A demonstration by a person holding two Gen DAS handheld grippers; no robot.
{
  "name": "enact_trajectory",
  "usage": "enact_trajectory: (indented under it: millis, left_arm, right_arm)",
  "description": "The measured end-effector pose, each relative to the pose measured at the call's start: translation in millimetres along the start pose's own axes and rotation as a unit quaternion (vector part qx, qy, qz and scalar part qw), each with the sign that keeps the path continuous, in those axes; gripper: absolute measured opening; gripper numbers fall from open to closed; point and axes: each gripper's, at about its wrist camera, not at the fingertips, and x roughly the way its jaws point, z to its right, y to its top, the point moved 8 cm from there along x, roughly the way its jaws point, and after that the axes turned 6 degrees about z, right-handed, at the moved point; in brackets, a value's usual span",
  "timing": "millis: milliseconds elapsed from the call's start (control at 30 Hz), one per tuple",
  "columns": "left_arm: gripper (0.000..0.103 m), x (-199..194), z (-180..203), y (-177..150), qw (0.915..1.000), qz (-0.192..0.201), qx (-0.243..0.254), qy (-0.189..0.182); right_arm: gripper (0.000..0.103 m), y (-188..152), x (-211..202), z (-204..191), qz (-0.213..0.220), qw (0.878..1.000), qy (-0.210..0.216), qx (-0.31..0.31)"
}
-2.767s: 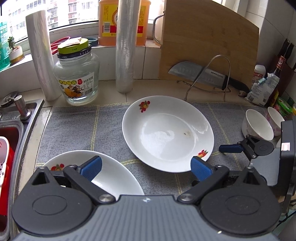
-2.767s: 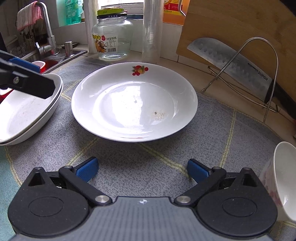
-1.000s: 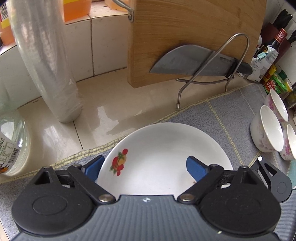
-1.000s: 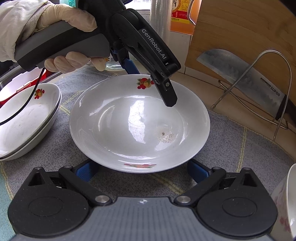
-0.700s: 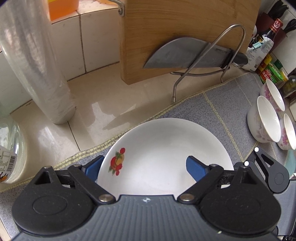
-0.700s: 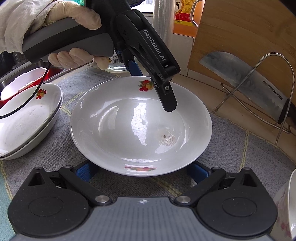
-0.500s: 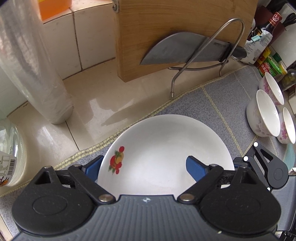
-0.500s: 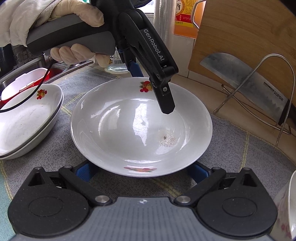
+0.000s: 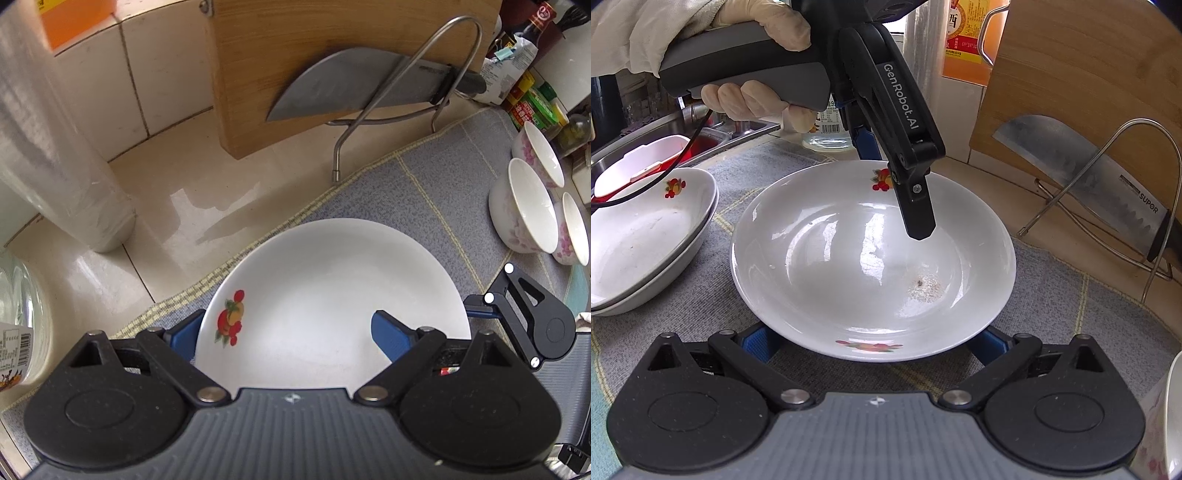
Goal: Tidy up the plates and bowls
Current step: 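Lift the residue plate with the left tool and carry it toward the stack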
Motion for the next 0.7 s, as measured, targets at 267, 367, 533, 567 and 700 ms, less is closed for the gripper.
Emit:
enact_trajectory:
  millis: [267,367,533,567,700]
  left_arm:
    - [0.093,1,0,1,1.0,-0.003,0.001,0.003]
    - [0.093,-1,0,0,1.0,0.001,-0.001,0.001]
    - [0.093,-5,0,-2,1.0,0.005,-0.002,-0.002]
    - [0.093,-6,0,-3,1.0,0.006,-0.003,-0.002]
    - [0.093,-10,0,-7,0.9999,0.008,-0.006,-0.004]
  right_arm:
    - [0.103,1,0,1,-0.004,1.0,0.004,0.003]
    - [0.103,2,1,1,-0.009,1.0,0.004,0.004]
    - [0.103,2,-1,-1,-0.014,1.0,0.001,-0.006]
    - [0.103,2,-1,-2,-0.014,1.0,0.0,-0.009]
    - [0.103,2,-3,-5,-0.02,1.0,0.001,-0.012]
